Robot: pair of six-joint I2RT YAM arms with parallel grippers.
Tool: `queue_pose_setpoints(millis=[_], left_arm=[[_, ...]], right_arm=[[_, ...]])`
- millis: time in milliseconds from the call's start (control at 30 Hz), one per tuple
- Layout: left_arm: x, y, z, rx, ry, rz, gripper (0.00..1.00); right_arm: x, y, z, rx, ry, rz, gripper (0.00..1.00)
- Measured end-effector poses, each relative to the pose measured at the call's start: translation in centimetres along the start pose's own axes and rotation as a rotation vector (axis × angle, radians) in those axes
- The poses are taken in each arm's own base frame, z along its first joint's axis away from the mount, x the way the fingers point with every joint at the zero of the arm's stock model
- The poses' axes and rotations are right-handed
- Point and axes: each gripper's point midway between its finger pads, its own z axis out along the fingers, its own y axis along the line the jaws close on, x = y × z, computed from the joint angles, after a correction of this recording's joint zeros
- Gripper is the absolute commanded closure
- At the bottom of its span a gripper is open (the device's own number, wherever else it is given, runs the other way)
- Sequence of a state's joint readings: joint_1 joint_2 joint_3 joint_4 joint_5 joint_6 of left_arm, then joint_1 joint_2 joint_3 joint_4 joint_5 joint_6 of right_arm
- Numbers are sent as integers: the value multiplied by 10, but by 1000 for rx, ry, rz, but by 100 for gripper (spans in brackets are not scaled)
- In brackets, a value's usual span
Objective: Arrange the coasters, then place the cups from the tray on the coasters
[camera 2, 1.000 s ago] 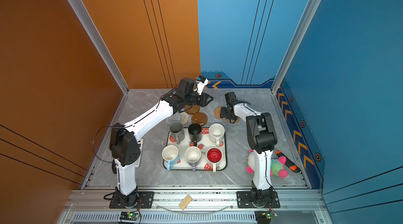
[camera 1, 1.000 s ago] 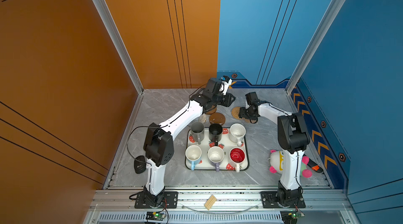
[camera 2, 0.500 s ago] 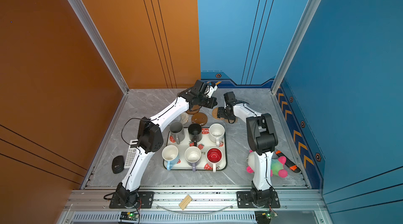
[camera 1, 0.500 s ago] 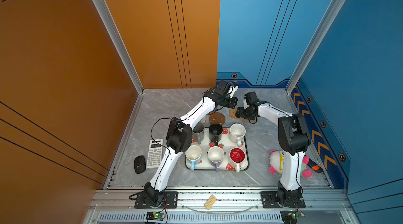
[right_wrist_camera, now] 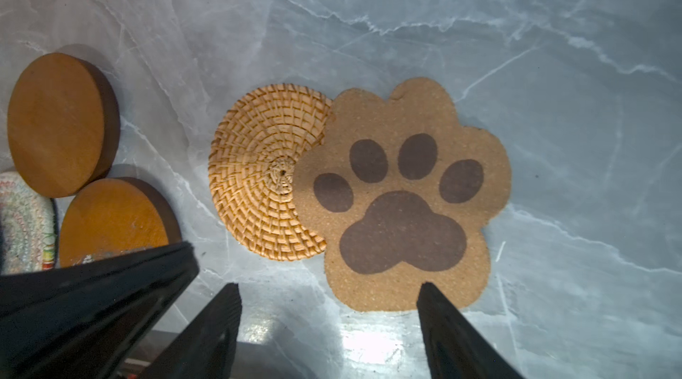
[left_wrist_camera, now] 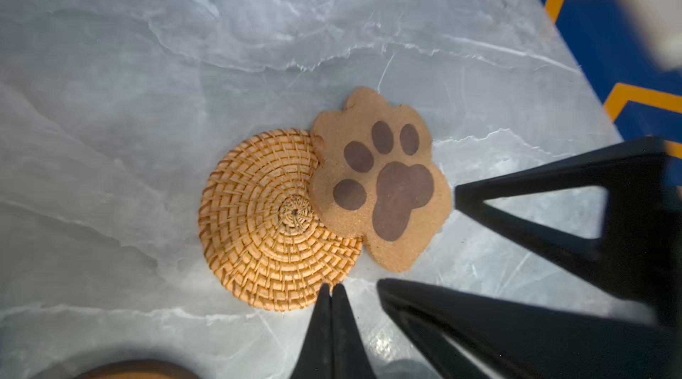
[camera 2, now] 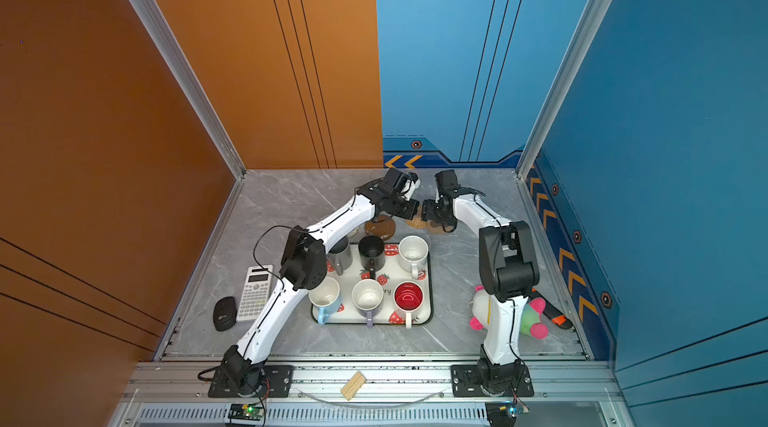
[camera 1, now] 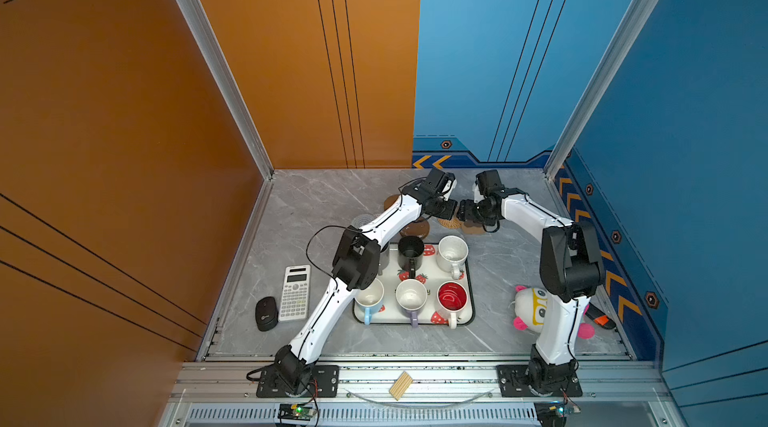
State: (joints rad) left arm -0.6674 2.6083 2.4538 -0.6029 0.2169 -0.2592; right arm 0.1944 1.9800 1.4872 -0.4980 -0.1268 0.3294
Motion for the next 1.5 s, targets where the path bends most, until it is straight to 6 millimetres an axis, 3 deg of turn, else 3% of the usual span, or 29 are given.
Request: queue_pose_setpoints(millis=[367, 567, 800, 1500], left_arm=[[7, 14, 28, -35, -1, -64, 100], [18, 22, 41, -47, 21, -105, 100], [15, 26, 41, -48, 9, -143, 100], [14, 27, 47, -32, -15, -156, 100]], right_arm=[[1, -6, 1, 8, 8, 10, 27], [6, -11, 11, 18, 32, 17, 27], [15, -17, 25, 31, 65, 24, 27], [15, -24, 32, 135, 39, -27, 25]])
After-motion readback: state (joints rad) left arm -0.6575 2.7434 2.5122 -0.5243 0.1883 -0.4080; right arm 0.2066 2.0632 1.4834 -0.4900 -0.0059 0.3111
